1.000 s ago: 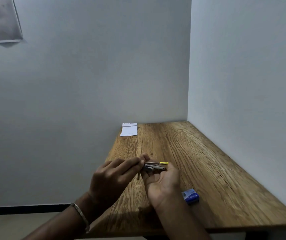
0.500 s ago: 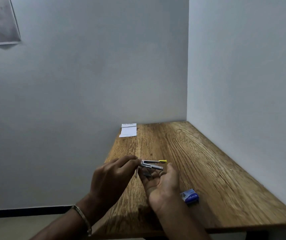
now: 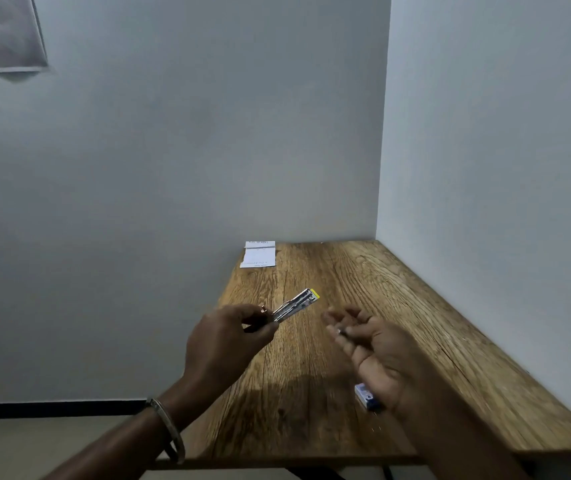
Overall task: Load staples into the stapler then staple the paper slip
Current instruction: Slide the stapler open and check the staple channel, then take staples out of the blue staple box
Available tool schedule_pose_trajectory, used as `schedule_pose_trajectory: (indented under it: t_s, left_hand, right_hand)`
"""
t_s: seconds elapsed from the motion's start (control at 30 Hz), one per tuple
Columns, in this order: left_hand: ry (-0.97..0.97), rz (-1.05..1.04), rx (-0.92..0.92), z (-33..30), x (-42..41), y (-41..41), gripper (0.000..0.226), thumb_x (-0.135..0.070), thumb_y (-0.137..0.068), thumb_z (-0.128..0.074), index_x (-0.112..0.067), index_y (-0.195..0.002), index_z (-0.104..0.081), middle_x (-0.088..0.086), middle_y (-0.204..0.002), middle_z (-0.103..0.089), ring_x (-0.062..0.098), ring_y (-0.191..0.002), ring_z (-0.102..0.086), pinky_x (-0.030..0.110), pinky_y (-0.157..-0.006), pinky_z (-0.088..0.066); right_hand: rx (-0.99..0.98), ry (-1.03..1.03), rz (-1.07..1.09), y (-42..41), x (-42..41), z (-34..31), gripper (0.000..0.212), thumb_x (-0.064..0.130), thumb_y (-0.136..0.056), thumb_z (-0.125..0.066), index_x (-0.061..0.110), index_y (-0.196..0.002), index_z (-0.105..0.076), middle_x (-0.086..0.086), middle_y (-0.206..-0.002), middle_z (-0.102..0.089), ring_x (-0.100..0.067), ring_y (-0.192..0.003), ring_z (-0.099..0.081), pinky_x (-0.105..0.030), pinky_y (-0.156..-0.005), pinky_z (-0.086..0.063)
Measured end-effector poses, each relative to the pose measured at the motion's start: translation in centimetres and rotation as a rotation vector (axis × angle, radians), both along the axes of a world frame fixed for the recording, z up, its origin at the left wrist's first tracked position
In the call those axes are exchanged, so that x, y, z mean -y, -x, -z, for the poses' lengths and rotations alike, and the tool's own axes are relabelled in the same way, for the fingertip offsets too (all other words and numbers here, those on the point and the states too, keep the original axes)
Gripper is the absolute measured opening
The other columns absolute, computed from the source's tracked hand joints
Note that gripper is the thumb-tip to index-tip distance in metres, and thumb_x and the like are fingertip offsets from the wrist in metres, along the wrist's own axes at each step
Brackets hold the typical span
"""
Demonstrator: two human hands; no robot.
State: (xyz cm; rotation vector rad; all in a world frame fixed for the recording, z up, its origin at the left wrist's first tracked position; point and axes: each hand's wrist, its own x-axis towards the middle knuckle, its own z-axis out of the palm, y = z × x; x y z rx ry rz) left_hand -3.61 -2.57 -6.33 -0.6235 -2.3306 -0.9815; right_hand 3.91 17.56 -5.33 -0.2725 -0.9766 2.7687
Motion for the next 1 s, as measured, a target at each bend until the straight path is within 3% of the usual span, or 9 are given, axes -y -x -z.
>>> schedule_pose_trajectory:
  t_s: [0.13, 0.27, 0.37, 0.5, 0.63, 0.77, 1.0]
  left_hand:
    - [0.072, 0.094, 0.157, 0.5, 0.0, 0.8, 0.018, -0.049, -0.078, -0.073, -0.04, -0.093, -0.076, -0.026, -0.073, -0.07, -0.007, -0.07, -0.064, 0.031, -0.052, -0.052]
    - [0.128, 0.199, 0.297, 1.2, -0.5, 1.6, 0.015, -0.043, -0.08, -0.074, -0.037, -0.093, -0.077, -0.019, -0.077, -0.073, -0.001, -0.071, -0.067, 0.042, -0.068, -0.059]
    - [0.175, 0.249, 0.347, 1.6, -1.1, 2.3, 0.013, -0.041, -0.08, -0.075, -0.038, -0.093, -0.076, -0.019, -0.085, -0.074, -0.003, -0.078, -0.067, 0.038, -0.076, -0.06]
    - [0.241, 0.288, 0.344, 2.1, -1.7, 2.7, 0.008, -0.043, -0.08, -0.074, -0.045, -0.087, -0.074, -0.027, -0.087, -0.07, -0.007, -0.081, -0.063, 0.029, -0.076, -0.058]
    - [0.269, 0.301, 0.31, 2.4, -1.8, 3.1, 0.009, -0.045, -0.079, -0.073, -0.046, -0.088, -0.073, -0.024, -0.09, -0.068, -0.003, -0.083, -0.063, 0.027, -0.073, -0.057]
    - [0.304, 0.342, 0.287, 2.6, -1.7, 3.4, 0.008, -0.044, -0.08, -0.073, -0.049, -0.085, -0.07, -0.026, -0.089, -0.065, -0.01, -0.088, -0.058, 0.017, -0.067, -0.051]
    - [0.317, 0.338, 0.277, 3.2, -1.7, 3.9, 0.012, -0.042, -0.08, -0.073, -0.041, -0.093, -0.073, -0.022, -0.088, -0.067, -0.002, -0.082, -0.06, 0.02, -0.069, -0.052]
  right_hand:
    - [-0.062, -0.343, 0.108, 0.9, -5.3, -0.4, 0.02, -0.014, -0.093, -0.049, -0.005, -0.104, -0.062, -0.023, -0.097, -0.076, -0.031, -0.094, -0.075, -0.029, -0.069, -0.063]
    - [-0.044, -0.919, 0.162, 1.7, -9.3, 0.3, 0.012, -0.002, -0.089, -0.066, 0.006, -0.096, -0.072, -0.013, -0.096, -0.078, -0.022, -0.091, -0.075, -0.027, -0.071, -0.061]
    - [-0.033, -1.282, 0.182, 2.0, -10.5, 1.7, 0.017, 0.0, -0.085, -0.072, 0.015, -0.09, -0.076, 0.0, -0.088, -0.079, -0.017, -0.087, -0.075, -0.024, -0.07, -0.058]
    - [0.002, -1.528, 0.169, 2.0, -10.6, 3.6, 0.018, 0.009, -0.079, -0.081, 0.025, -0.085, -0.078, 0.014, -0.084, -0.077, 0.001, -0.082, -0.072, -0.015, -0.071, -0.053]
    - [-0.052, -1.605, 0.198, 1.9, -10.8, 4.0, 0.022, 0.009, -0.077, -0.081, 0.029, -0.085, -0.076, 0.017, -0.085, -0.076, 0.005, -0.083, -0.069, -0.008, -0.071, -0.052]
    - [-0.074, -1.659, 0.167, 2.0, -10.9, 4.1, 0.027, 0.002, -0.078, -0.075, 0.029, -0.084, -0.074, 0.014, -0.084, -0.075, 0.003, -0.084, -0.07, -0.01, -0.075, -0.053]
    - [-0.079, -1.644, 0.148, 2.3, -11.5, 4.3, 0.026, 0.0, -0.076, -0.076, 0.026, -0.079, -0.073, 0.013, -0.084, -0.075, 0.001, -0.083, -0.07, -0.009, -0.073, -0.052]
